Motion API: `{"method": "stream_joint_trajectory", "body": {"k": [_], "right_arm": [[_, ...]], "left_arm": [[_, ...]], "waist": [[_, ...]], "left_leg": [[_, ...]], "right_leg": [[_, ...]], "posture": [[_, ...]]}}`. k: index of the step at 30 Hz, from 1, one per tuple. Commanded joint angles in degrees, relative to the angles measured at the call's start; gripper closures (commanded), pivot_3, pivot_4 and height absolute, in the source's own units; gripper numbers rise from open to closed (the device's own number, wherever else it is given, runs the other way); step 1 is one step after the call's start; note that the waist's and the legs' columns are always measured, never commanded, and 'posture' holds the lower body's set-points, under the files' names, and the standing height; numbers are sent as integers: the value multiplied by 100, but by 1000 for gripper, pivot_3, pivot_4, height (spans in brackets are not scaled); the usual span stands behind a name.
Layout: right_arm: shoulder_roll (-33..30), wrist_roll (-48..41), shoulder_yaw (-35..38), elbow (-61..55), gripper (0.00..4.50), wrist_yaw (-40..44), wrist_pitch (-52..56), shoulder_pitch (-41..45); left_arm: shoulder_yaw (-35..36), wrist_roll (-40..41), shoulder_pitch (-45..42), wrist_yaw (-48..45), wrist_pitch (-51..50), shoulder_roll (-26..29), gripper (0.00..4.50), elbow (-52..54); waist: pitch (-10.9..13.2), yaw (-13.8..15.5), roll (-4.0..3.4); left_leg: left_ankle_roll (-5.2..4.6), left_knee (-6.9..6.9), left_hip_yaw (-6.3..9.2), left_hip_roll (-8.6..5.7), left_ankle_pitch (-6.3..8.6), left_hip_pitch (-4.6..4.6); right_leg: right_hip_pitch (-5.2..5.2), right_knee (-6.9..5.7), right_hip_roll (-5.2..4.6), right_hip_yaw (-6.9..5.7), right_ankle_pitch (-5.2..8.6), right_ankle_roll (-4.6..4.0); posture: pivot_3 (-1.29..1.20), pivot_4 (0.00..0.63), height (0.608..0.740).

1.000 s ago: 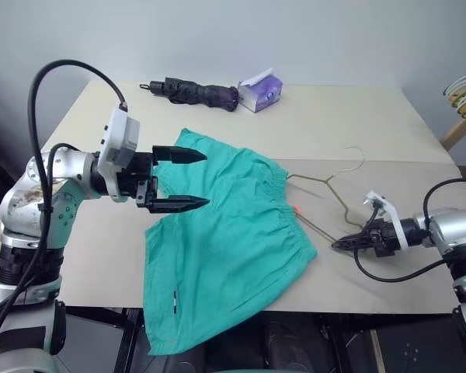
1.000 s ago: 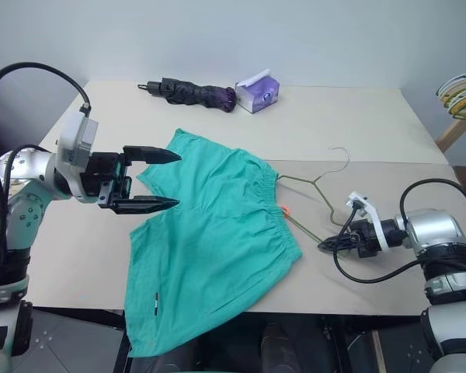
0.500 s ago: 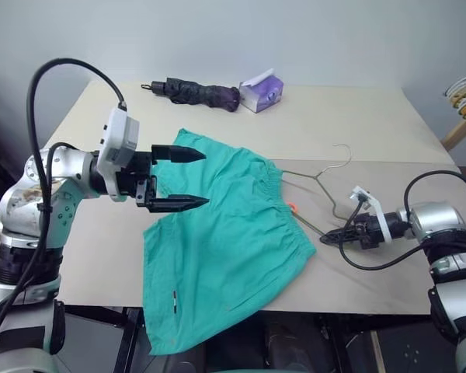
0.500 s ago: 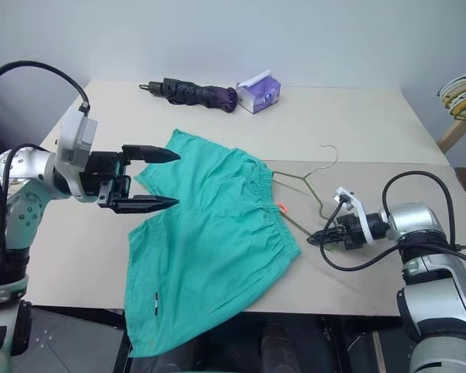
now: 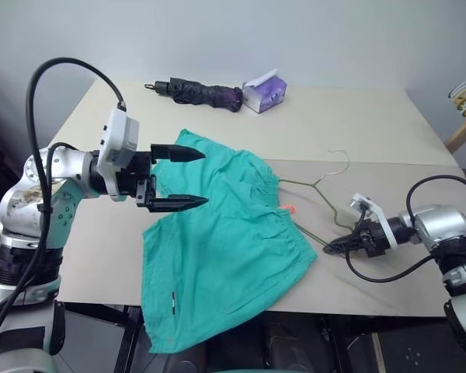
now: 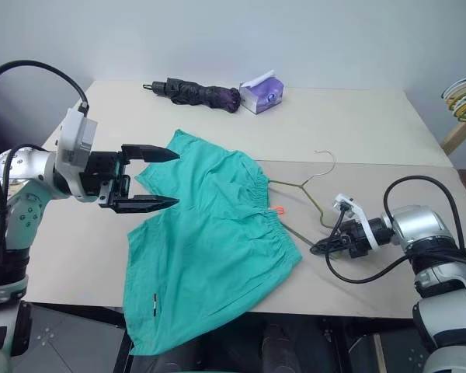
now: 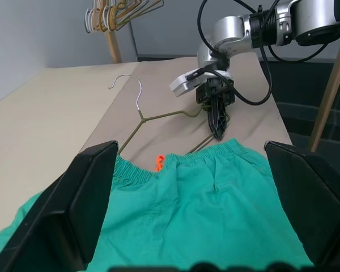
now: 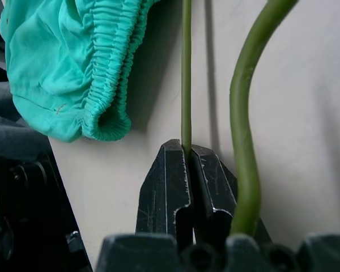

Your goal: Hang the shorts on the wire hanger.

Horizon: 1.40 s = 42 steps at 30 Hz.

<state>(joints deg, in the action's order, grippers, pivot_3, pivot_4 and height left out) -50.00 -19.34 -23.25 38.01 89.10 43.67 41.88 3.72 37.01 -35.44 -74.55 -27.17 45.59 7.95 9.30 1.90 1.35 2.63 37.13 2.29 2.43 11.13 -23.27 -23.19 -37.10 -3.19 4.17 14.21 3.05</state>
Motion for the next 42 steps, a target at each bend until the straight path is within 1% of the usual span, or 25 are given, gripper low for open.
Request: {"method": "stream_joint_trajectory", "body": {"k": [1,3,8,12,15,17,20,22,24,27,30,32,36,37,40,42], "right_arm": [[182,21,-142,230,4500,340,-273,269],[314,144,-150,488,4500,340,-395,400],[651,483,115,1196,4500,209,-589,739],[562,487,493,1050,4500,84,-607,795],[314,361,941,462,4500,-87,-569,658],[185,326,1314,-279,4500,-455,-845,357],[93,312,1874,-1720,4500,-1086,-1241,-188],[54,571,1961,-2525,4500,-1495,-1622,-505],[-72,906,1881,-3231,4500,-1745,-2113,-786],[-138,1129,1812,-3919,4500,-2027,-2182,-895],[-213,1410,1666,-4304,4500,-2144,-2359,-884],[-231,1554,1563,-4451,4500,-2185,-2427,-820],[-271,1561,1459,-4588,4500,-2004,-2559,-659],[-284,1565,1438,-4630,4500,-1967,-2547,-617],[-280,1499,1415,-4722,4500,-1877,-2413,-494],[-273,1466,1411,-4795,4500,-1832,-2391,-458]], "left_arm": [[154,-14,-86,2,107,72,15,29],[154,-21,-85,14,119,72,15,38],[191,-36,-1,37,136,104,15,80],[184,-100,-60,47,173,92,15,-20],[155,-143,-94,35,208,66,15,-103],[110,-208,-79,9,274,45,15,-189],[0,-423,-127,-66,473,30,15,-433],[-68,-635,-260,-73,658,24,15,-672],[-137,-891,-557,-130,925,38,15,-1086],[-276,-1327,-1133,-217,1476,22,15,-1844],[-452,-1631,-1626,-566,2024,-16,15,-2504],[-622,-1776,-1869,-957,2333,-38,15,-2840],[-1121,-2229,-2201,-1728,3207,-171,15,-3476],[-1289,-2292,-2277,-1782,3431,-208,15,-3644],[-1752,-2354,-2498,-1795,3779,-307,15,-4083],[-1975,-2595,-2639,-1795,4198,-421,15,-4468]], "waist": [[-2,-4,1],[-3,-3,2],[-12,2,13],[-12,35,14],[-12,42,13],[-12,52,13],[-13,37,13],[-13,14,12],[-13,-16,12],[-13,-73,12],[-14,-130,12],[-16,-159,10],[-16,-215,11],[-16,-222,11],[-16,-262,11],[-17,-275,11]], "left_leg": [[2,0,0,0,-2,1],[2,0,0,2,-4,3],[1,0,0,2,-7,4],[-1,0,0,1,-9,3],[-1,0,0,0,-9,-1],[-1,-1,1,0,-9,-4],[-4,-4,2,0,-7,-8],[-4,-5,2,0,-7,-9],[-3,-5,0,1,-7,-7],[0,-2,0,0,-9,-8],[2,2,0,0,-11,-8],[2,1,0,-1,-11,-8],[2,0,-1,-1,-11,-11],[2,0,-1,-1,-11,-13],[1,1,0,0,-11,-14],[1,1,0,0,-11,-15]], "right_leg": [[0,0,0,0,0,0],[2,-1,2,0,-1,0],[4,-1,2,0,-5,-3],[4,-1,1,-1,-7,-2],[-1,-2,1,-1,-9,-6],[-2,-2,0,-1,-10,-8],[-5,1,-1,-4,-10,-8],[-7,0,0,-3,-10,-8],[-7,-1,0,-3,-9,-7],[-8,0,1,-3,-3,3],[-3,1,0,-2,-6,4],[-4,1,0,-2,-5,4],[-6,1,0,-2,-17,-17],[-7,2,0,-2,-24,-28],[-8,1,-1,-3,-24,-29],[-8,0,-1,-2,-23,-27]], "posture": [[222,62,740],[225,62,740],[223,67,740],[205,73,740],[179,72,740],[159,73,740],[113,73,740],[87,70,740],[69,71,740],[52,67,740],[36,62,740],[29,57,740],[27,53,740],[26,51,740],[22,50,740],[21,48,740]]}}
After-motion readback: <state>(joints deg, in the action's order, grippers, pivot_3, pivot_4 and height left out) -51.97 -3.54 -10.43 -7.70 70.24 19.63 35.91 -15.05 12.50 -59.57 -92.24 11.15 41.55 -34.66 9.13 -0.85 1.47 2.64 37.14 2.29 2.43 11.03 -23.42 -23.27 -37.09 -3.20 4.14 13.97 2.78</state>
